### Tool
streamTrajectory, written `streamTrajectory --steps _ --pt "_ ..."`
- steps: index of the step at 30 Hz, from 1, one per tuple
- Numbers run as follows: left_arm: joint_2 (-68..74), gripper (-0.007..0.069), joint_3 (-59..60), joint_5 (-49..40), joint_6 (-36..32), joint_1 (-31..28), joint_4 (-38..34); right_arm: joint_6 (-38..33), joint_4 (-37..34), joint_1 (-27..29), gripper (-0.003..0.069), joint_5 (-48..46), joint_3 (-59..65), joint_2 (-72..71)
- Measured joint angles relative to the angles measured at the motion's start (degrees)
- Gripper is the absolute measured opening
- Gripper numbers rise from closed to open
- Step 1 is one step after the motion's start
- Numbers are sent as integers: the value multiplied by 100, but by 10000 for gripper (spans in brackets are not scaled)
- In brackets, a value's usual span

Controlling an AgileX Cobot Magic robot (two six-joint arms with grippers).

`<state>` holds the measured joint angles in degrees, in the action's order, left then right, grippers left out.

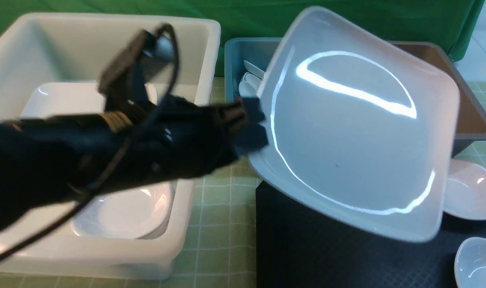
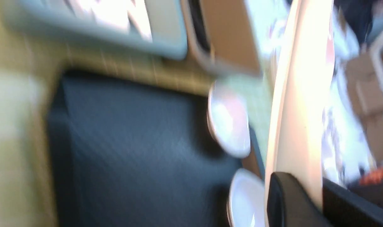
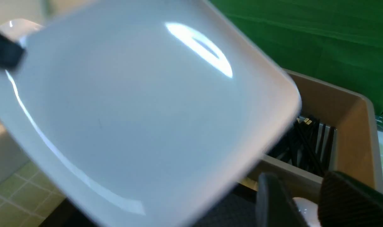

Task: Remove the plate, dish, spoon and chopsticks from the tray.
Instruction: Use the left arm to put the plate into the large storage box on the left

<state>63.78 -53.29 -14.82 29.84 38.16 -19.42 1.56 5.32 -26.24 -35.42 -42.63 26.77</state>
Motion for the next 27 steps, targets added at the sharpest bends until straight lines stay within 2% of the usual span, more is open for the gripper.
streamTrajectory --steps 5,6,8,9,12,13,14,15,19,22,27 --pt "-501 17 -418 -994 -252 -1473 392 0 0 0 220 0 0 0" --pt "-563 17 -551 -1268 -446 -1935 399 0 0 0 221 0 0 0" --pt "-584 17 -698 -1593 -705 -2495 319 0 0 0 224 0 0 0" --pt "-575 17 -806 -1767 -992 -2994 185 0 0 0 225 0 0 0" --pt "-401 19 -1027 -2253 -2016 -4308 -723 0 0 0 229 0 0 0" --pt "-360 19 -1048 -2329 -2188 -4488 -907 0 0 0 229 0 0 0" --pt "-157 19 -1126 -2696 -3016 -5273 -1873 0 0 0 229 0 0 0" --pt "-66 19 -1140 -2797 -3198 -5443 -2097 0 0 0 229 0 0 0" --pt "606 19 -1156 -3822 -4561 -6829 -3852 0 0 0 233 0 0 0" --pt "1093 19 -1174 -4094 -5120 -7447 -4383 0 0 0 235 0 0 0" --pt "1887 19 -1201 -3937 -5707 -7668 -4307 6 0 0 239 0 0 0"
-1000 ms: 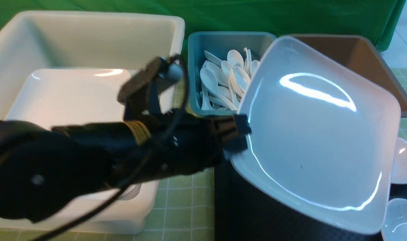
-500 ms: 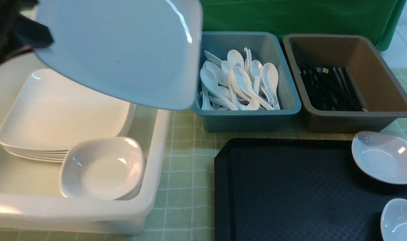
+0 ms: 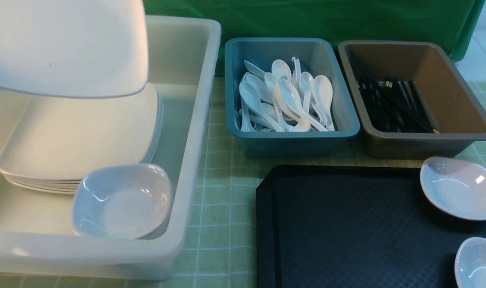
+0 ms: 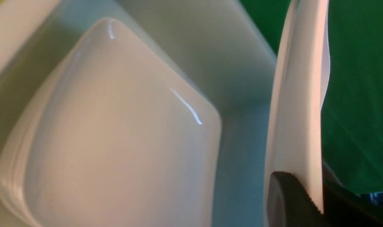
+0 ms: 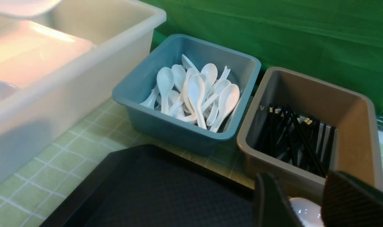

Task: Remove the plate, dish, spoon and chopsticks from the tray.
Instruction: Use the left arm to put the plate into the large storage box on the left

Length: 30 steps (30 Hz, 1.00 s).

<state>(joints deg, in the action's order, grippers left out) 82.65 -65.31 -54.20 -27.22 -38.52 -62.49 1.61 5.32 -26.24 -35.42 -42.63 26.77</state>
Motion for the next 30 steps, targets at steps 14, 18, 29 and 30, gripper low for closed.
streamTrajectory --steps 14,18,29,30 --pt "1318 19 -106 259 -785 0 197 0 0 0 239 -6 0 0" --pt "1455 19 -123 134 -1000 45 316 0 0 0 239 -6 0 0" --pt "1591 20 -138 710 -1023 533 910 0 0 0 239 -1 0 0" --pt "1591 20 -138 747 -1004 539 939 0 0 0 239 -1 0 0"
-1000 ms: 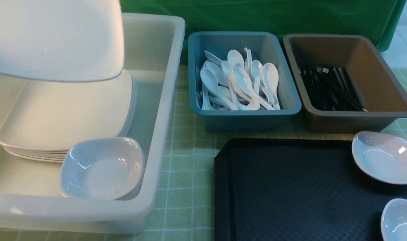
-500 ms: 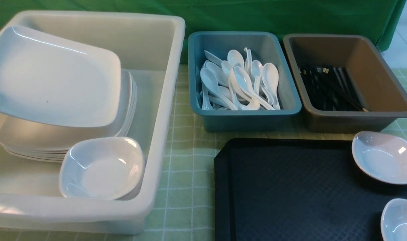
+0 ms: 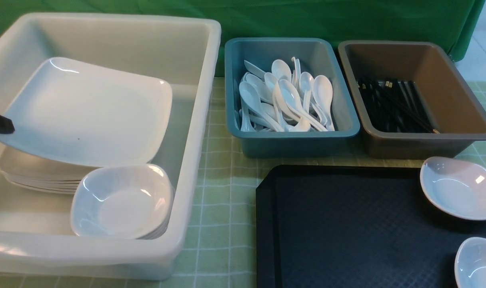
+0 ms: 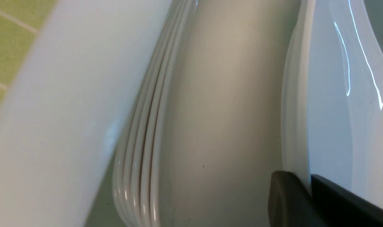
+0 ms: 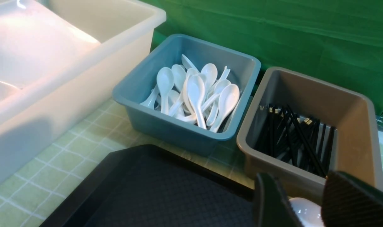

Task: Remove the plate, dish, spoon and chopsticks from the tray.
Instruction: Use the left arm to put the plate into the large storage box on the left

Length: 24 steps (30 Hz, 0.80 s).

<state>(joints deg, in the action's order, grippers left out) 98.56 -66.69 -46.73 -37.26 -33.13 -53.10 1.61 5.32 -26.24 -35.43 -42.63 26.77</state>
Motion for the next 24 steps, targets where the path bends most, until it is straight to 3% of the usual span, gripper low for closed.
streamTrajectory --steps 5,10,19,24 --pt "0 26 0 76 76 36 115 0 0 0 239 0 0 0" --pt "-11 89 0 224 556 103 573 0 0 0 239 0 0 0" --pt "-30 363 -37 166 905 108 923 0 0 0 239 0 0 0" --pt "-83 437 -387 -51 1086 102 1234 0 0 0 239 0 0 0"
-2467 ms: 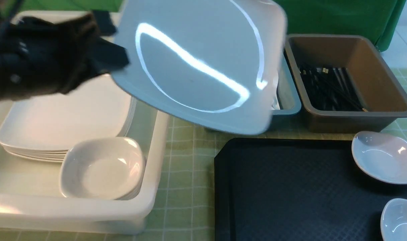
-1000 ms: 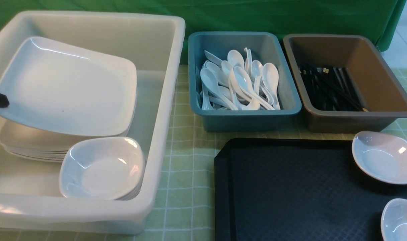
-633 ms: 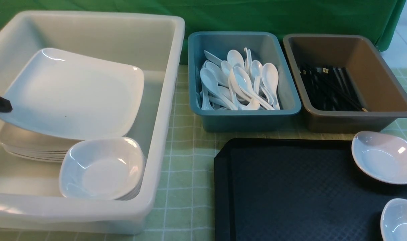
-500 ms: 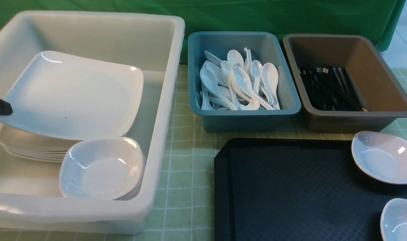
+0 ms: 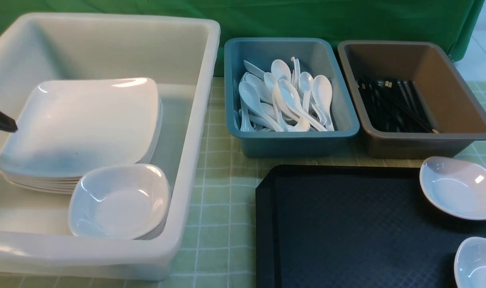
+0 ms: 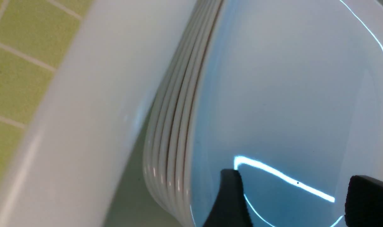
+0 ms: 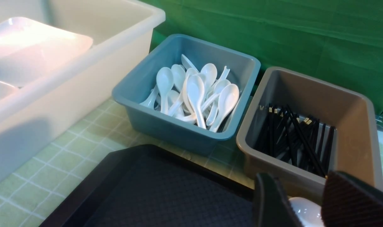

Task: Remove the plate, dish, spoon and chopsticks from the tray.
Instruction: Use the left arm to put the plate into the large storage box on the left, then use the right arm to grab a small plate from the dinner plate

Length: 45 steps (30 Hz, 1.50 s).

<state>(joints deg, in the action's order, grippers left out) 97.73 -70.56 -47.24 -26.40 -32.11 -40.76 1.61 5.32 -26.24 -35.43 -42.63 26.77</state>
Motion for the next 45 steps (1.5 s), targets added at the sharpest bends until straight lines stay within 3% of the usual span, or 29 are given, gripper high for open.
streamTrajectory --steps 5,9,10,11,13,16,22,29,32,37,38,41,45 --pt "-41 437 -566 -398 319 -61 358 0 0 0 237 0 0 0" --pt "-93 359 -1016 -1049 563 -56 477 4 0 0 225 -26 0 31" --pt "-165 273 -1163 -1384 600 -22 490 12 0 0 204 -158 -42 105" --pt "-165 273 -1163 -1384 600 -22 490 12 0 0 199 -186 -51 121" --pt "-334 124 -1243 -1759 632 141 523 27 0 0 121 -591 -210 388" --pt "-538 13 -1230 -2110 638 503 552 311 7 0 23 -1339 -503 957" --pt "-895 -12 -831 -2196 655 1637 595 664 97 0 9 -2809 -703 2313" --pt "-1103 -12 -471 -2220 704 2931 805 908 173 0 14 -2851 -703 3554" --pt "-1128 -10 -445 -2220 826 3318 888 973 166 0 33 -2833 -705 3865" --pt "-1128 -10 -446 -2233 864 3951 928 1008 60 0 183 -2958 -713 4479" --pt "-1128 -8 -446 -2233 864 4049 935 1003 47 0 246 -2972 -642 4625" --pt "-1128 -4 -446 -2233 869 4119 940 983 135 0 357 -2850 -381 4872" --pt "-1128 1 -446 -2233 875 4119 1013 1042 353 0 398 -2341 -7 5095"
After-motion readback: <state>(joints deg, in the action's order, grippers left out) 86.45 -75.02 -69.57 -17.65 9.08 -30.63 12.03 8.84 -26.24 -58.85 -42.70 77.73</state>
